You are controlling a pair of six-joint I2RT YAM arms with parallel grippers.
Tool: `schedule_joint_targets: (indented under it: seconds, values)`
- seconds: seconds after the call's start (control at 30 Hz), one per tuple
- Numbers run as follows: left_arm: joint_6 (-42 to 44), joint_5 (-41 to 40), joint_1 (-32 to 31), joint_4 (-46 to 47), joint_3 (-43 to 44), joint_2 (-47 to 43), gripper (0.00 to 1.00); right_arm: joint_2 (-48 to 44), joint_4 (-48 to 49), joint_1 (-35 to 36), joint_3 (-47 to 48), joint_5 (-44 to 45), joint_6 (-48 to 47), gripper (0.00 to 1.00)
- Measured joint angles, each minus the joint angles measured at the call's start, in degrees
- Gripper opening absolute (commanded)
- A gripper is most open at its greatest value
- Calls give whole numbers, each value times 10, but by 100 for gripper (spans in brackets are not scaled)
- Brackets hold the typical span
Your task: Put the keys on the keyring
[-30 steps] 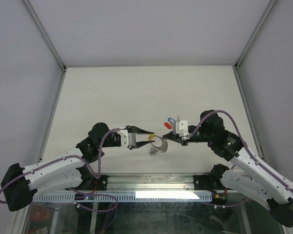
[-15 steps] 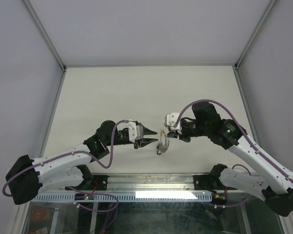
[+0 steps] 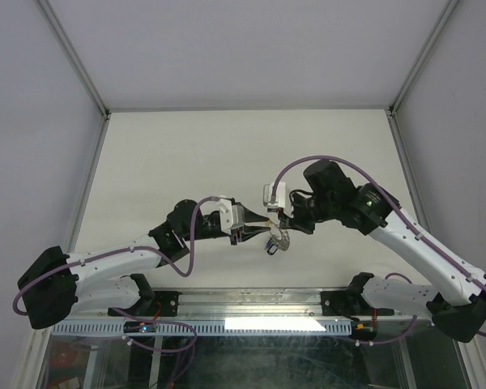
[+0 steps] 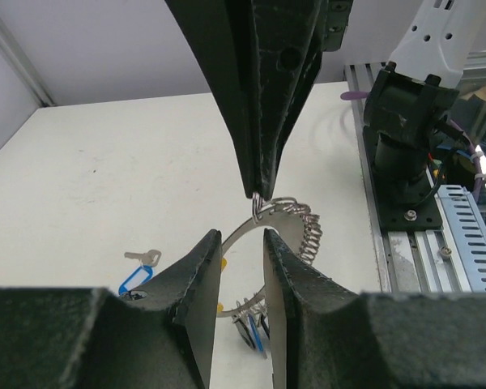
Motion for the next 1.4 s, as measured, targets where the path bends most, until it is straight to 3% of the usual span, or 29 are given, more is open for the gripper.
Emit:
schedule_joint_targets:
  seconds: [1.0,1.17,1.4]
  values:
    - [48,6,-26,-47,45,35,25,3,11,37,1,23,14,0]
    - [56,4,-29,-55,46,33,21,3,11,37,1,25,14,0]
    - [57,4,-30,-69,54,33,6,3,16,38,1,26,14,0]
